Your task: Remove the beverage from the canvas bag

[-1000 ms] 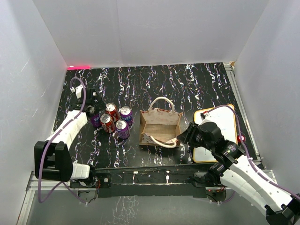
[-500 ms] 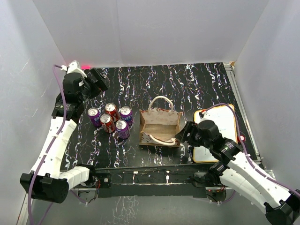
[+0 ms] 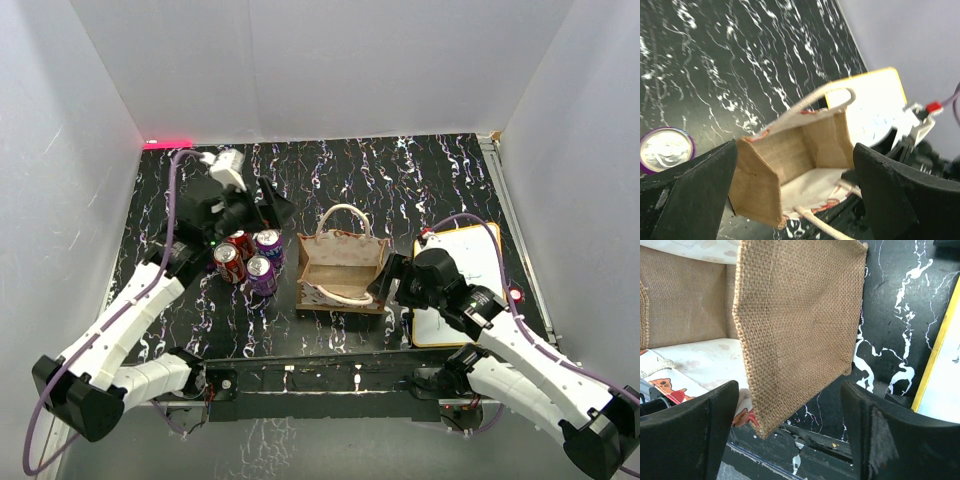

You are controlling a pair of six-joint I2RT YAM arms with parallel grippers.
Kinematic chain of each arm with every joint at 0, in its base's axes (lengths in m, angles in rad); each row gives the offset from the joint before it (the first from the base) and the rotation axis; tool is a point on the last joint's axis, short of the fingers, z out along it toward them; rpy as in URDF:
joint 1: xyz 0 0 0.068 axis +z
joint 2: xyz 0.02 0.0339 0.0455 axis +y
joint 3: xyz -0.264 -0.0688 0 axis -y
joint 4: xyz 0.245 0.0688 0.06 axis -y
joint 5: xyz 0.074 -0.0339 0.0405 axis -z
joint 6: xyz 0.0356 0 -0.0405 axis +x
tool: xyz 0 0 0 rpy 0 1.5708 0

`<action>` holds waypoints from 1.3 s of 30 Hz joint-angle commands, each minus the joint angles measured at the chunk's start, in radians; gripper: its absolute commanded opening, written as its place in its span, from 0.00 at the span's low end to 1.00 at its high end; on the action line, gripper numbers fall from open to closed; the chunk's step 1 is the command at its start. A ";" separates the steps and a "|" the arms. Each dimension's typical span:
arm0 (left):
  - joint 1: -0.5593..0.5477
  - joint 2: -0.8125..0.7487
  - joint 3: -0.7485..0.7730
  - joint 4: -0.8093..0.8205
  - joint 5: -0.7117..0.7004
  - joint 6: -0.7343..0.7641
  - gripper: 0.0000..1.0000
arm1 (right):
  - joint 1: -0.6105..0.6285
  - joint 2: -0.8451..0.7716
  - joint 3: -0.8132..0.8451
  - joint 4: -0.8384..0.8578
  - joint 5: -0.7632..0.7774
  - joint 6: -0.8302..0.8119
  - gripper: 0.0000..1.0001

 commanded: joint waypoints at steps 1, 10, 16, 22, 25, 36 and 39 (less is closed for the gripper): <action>-0.104 0.020 0.068 0.001 -0.057 0.100 0.97 | 0.000 0.009 0.109 0.028 0.043 -0.064 0.92; -0.127 -0.041 0.194 -0.083 -0.177 0.276 0.97 | -0.001 0.014 0.437 -0.138 0.166 -0.250 0.98; -0.127 -0.125 0.224 -0.091 -0.278 0.344 0.97 | -0.001 -0.016 0.656 -0.164 0.206 -0.412 0.98; -0.127 -0.206 0.247 -0.080 -0.363 0.373 0.97 | 0.000 -0.011 0.889 -0.203 0.218 -0.531 0.98; -0.127 -0.250 0.245 -0.061 -0.361 0.370 0.97 | -0.001 -0.016 1.003 -0.206 0.206 -0.559 0.99; -0.126 -0.327 0.255 -0.091 -0.395 0.378 0.97 | -0.001 -0.096 1.075 -0.172 0.214 -0.596 0.99; -0.128 -0.330 0.259 -0.091 -0.384 0.377 0.97 | 0.000 -0.099 1.072 -0.190 0.242 -0.579 0.98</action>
